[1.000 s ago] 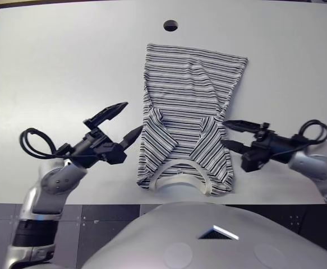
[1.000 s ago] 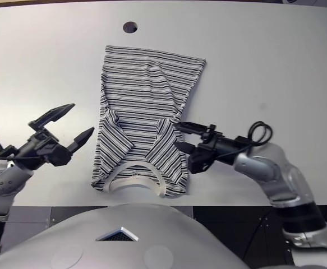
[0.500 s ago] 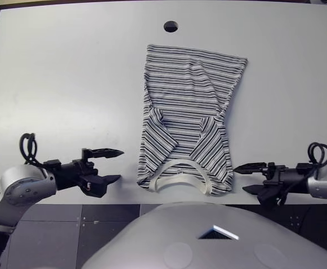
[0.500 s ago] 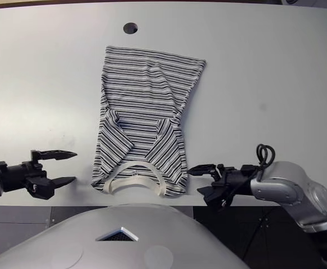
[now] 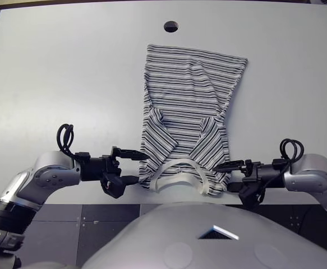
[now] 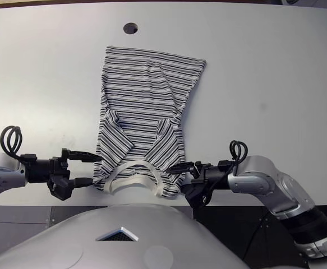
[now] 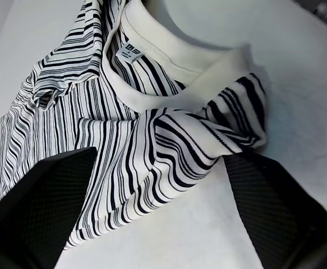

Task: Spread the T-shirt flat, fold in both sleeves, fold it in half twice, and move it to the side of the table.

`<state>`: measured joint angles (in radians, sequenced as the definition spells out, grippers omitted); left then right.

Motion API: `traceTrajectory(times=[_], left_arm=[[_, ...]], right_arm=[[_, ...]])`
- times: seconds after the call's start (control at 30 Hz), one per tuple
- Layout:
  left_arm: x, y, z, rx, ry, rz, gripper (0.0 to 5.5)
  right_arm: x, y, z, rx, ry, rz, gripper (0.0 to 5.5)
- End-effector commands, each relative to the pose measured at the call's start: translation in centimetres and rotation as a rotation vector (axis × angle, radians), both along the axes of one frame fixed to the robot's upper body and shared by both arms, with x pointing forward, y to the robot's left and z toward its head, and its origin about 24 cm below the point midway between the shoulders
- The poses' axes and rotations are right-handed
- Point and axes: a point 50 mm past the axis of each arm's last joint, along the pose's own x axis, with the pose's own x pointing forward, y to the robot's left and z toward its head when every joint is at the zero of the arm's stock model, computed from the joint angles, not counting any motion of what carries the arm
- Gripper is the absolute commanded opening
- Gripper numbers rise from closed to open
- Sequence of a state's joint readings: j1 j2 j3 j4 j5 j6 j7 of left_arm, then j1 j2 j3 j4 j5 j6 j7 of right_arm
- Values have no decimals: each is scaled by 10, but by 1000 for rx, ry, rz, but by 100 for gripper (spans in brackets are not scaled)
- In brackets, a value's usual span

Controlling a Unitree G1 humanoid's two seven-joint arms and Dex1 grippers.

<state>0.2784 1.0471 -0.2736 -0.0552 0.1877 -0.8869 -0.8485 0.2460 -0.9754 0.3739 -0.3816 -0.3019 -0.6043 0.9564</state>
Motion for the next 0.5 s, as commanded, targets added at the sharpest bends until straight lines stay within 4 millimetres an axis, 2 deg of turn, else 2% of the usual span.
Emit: traceTrajectory(times=[0.03,0.07,0.47,0.5], left_arm=[[-11,7,-24,107,104,-19,352],[-12,7,-25,106,108,-22,333],[-14,7,-29,71,125,-9,127],[-15,7,-29,66,131,-8,122]], right_arm=[[-1,-6,-7,-58,22,-9,358],[0,-6,-7,-60,22,-9,358],[3,-14,-8,-74,22,-46,136],[3,-14,-8,-72,22,-49,130]])
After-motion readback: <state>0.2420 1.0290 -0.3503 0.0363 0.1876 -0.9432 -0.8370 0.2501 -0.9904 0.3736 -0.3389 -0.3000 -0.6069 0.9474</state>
